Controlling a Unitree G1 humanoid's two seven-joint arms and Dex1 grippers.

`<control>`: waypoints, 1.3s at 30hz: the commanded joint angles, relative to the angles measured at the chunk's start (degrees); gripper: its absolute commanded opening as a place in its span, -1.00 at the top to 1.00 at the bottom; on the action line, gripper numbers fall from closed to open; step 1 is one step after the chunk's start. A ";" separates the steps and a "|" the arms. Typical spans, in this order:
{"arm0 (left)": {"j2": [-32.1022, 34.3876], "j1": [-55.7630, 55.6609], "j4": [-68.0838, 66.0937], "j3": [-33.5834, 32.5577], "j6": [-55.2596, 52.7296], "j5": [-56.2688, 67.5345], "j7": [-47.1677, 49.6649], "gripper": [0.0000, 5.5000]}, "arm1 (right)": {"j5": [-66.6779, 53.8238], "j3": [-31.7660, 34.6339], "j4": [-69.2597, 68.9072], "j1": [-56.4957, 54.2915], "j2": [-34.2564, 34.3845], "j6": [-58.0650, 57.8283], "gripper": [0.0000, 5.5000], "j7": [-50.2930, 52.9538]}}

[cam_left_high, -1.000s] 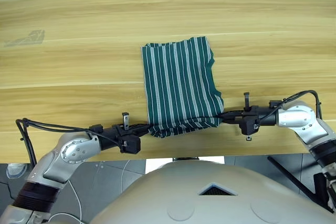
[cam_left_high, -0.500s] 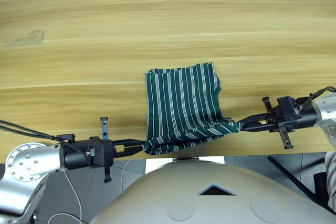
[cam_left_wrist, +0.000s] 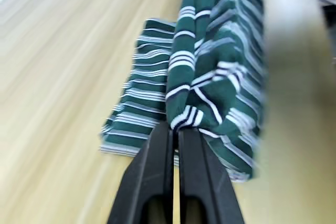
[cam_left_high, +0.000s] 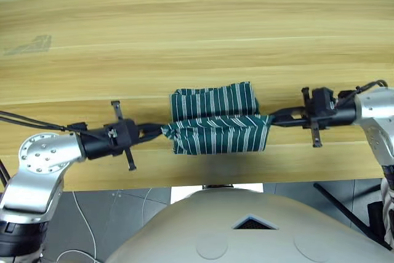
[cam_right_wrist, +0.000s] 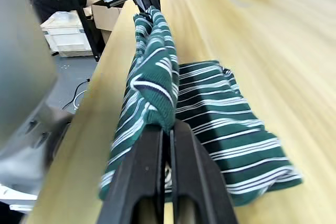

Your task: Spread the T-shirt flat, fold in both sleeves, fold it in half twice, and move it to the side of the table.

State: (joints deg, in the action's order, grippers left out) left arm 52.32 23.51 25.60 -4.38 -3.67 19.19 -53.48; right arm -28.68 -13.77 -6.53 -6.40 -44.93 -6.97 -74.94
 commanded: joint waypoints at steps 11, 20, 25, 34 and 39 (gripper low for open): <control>-12.71 -14.72 -11.71 6.92 -8.49 -7.80 11.49 1.00 | 13.15 -1.40 25.31 -12.36 11.63 9.54 1.00 1.55; -21.77 -23.31 -18.75 1.35 -8.58 -8.64 24.80 0.55 | 16.67 1.61 31.94 -13.77 14.03 13.43 0.68 7.19; -26.54 -23.62 -19.91 -2.54 -8.84 -7.51 31.45 0.30 | 18.22 6.04 34.89 -13.22 13.78 15.79 0.39 14.29; -33.00 -17.74 -18.56 -6.88 -3.94 -7.71 37.45 0.11 | 13.73 10.64 29.07 -9.36 17.32 18.28 0.38 16.78; -36.12 -16.02 -18.68 -6.80 -0.92 -7.88 39.46 0.11 | 13.23 9.81 26.77 -8.61 18.07 17.84 0.38 15.30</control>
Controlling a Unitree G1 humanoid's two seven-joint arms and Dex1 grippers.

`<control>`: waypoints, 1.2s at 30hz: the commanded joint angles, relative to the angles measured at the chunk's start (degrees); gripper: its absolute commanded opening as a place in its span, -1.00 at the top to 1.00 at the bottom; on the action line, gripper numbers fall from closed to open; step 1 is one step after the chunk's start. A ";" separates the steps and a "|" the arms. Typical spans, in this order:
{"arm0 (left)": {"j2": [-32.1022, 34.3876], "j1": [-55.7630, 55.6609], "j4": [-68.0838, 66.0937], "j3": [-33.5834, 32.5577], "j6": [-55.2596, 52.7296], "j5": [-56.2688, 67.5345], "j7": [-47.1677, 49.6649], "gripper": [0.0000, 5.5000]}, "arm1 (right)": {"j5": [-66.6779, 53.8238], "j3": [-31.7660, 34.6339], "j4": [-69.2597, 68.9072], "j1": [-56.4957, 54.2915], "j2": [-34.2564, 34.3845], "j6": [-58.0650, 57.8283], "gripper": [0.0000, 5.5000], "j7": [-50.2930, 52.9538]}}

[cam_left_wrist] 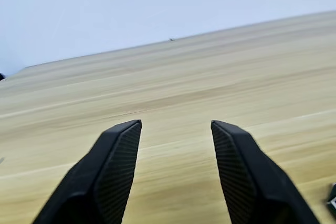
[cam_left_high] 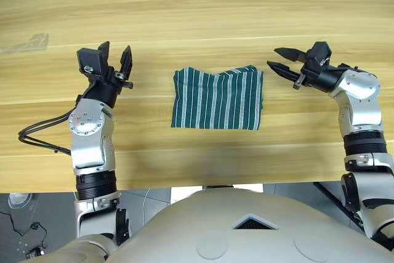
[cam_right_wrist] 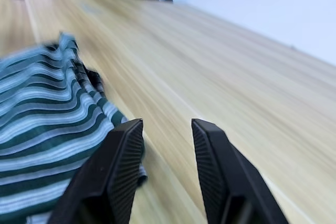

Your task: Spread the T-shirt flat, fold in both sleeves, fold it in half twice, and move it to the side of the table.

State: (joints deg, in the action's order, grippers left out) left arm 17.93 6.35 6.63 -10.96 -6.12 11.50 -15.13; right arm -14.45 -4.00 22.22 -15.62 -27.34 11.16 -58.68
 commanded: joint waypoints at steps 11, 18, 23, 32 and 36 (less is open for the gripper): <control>-5.06 1.61 -1.30 -1.96 6.33 0.28 3.59 0.11 | -2.24 -13.51 -7.58 0.93 9.20 -11.33 0.38 -8.54; -6.49 1.84 -2.55 -1.83 7.11 0.20 3.54 0.11 | 3.36 -17.44 1.43 -4.47 14.74 -7.42 0.38 -7.49; -7.04 1.56 -3.29 -1.41 7.39 0.04 3.05 0.11 | 7.05 -16.97 12.56 -8.99 17.66 -1.19 0.38 -5.37; -7.67 1.77 -3.83 -0.15 7.55 -0.07 2.61 0.11 | 16.77 -17.29 39.00 -18.74 22.80 6.28 0.38 5.47; -7.54 1.64 -3.62 0.10 7.39 -0.03 2.48 0.11 | 17.14 -15.76 43.95 -20.80 23.85 6.50 0.38 7.50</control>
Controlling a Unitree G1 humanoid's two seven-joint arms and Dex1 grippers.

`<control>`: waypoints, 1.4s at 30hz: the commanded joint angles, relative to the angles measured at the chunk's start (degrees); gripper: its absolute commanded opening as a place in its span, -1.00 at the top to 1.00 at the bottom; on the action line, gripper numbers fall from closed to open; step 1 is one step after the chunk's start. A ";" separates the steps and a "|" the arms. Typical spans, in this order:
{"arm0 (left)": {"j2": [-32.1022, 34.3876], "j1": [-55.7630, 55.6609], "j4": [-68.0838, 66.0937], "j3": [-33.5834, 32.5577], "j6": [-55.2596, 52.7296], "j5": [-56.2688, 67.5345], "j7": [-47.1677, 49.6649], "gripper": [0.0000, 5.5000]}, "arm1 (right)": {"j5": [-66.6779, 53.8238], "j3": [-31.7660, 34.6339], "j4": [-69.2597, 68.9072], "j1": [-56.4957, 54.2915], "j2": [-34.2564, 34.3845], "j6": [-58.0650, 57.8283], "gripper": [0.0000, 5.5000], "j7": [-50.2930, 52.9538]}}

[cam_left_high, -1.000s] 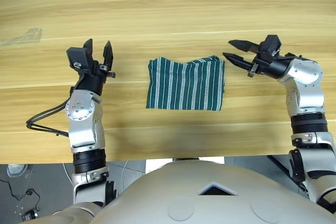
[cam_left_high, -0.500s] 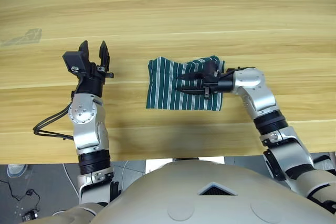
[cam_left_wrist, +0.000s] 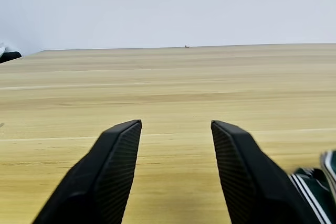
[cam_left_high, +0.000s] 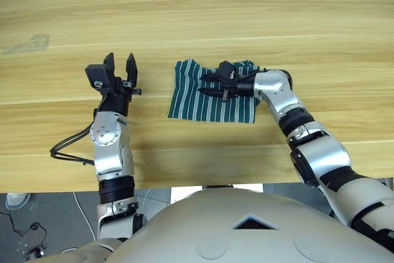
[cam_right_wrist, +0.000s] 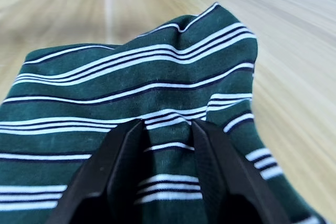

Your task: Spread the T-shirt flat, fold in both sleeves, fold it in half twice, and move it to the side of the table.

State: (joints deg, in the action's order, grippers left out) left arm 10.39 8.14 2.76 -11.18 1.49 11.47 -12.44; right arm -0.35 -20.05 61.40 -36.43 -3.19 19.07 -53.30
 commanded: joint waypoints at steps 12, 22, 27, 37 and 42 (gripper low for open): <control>-0.85 2.21 5.42 0.52 -1.34 -0.26 1.56 0.11 | -9.53 24.16 2.83 3.71 -5.81 -15.86 0.38 36.58; -2.98 4.88 9.23 2.55 -2.65 -1.36 4.02 0.11 | -10.88 31.61 -32.31 31.77 -2.24 -19.67 0.38 52.33; -3.27 4.64 9.18 3.44 -2.90 -1.66 4.56 0.11 | -9.83 30.50 -38.19 33.83 -1.55 -21.01 0.38 52.44; -7.35 -5.45 7.35 8.94 3.76 -7.73 8.38 0.11 | -6.80 25.14 -44.08 24.27 -0.22 14.01 0.38 44.85; -8.87 -10.67 1.90 13.31 9.52 -13.70 10.07 0.11 | -9.85 24.43 -37.21 23.18 1.69 21.53 0.38 40.86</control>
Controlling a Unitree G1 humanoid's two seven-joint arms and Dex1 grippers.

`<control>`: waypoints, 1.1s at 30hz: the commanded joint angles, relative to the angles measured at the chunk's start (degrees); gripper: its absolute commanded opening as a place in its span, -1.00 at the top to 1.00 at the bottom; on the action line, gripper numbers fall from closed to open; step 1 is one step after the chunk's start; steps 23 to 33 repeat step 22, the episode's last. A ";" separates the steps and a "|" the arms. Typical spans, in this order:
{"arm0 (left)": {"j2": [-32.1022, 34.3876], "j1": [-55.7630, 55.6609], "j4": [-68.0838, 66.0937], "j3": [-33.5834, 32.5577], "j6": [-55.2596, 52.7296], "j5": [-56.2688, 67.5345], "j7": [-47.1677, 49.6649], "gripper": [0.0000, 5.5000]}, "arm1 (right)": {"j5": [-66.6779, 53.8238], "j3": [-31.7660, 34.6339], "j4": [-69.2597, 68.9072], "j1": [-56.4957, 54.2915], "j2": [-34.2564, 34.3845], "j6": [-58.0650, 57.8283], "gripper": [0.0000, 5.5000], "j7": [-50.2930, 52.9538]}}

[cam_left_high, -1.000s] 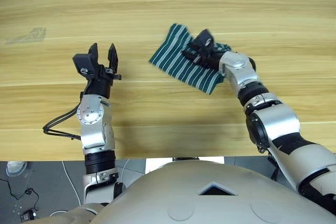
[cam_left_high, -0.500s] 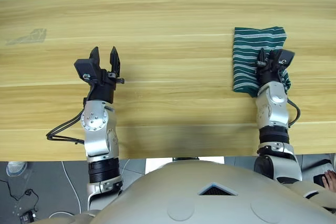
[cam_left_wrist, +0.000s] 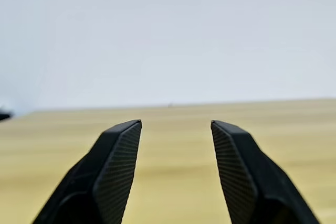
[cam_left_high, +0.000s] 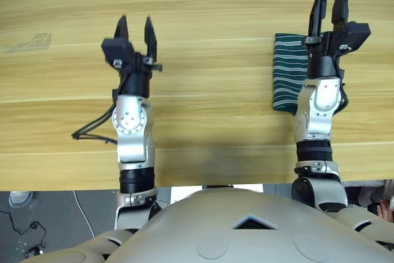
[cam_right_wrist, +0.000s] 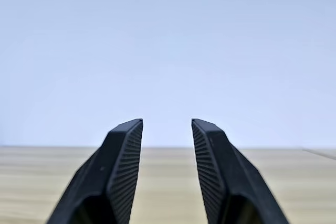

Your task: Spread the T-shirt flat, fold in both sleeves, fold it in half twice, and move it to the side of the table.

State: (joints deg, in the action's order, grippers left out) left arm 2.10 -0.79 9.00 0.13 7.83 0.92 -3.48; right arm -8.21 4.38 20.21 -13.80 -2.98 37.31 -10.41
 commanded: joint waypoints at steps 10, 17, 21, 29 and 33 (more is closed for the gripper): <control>1.39 4.34 -5.59 3.26 12.98 -9.66 3.63 0.11 | -3.76 -2.39 2.77 2.96 2.60 3.95 0.38 -7.11; 0.85 3.36 -6.40 2.82 13.43 -8.76 4.15 0.11 | -3.80 -1.71 3.34 3.28 2.20 3.66 0.38 -7.37; 0.84 2.96 -6.93 2.72 14.17 -8.77 4.48 0.11 | -3.57 -1.39 3.62 3.42 2.29 3.85 0.38 -7.09; 1.23 2.95 -6.69 2.56 15.53 -10.44 5.48 0.11 | -3.55 -1.37 3.74 3.44 2.35 3.89 0.38 -7.09; 1.23 2.95 -6.69 2.56 15.53 -10.44 5.48 0.11 | -3.55 -1.37 3.74 3.44 2.35 3.89 0.38 -7.09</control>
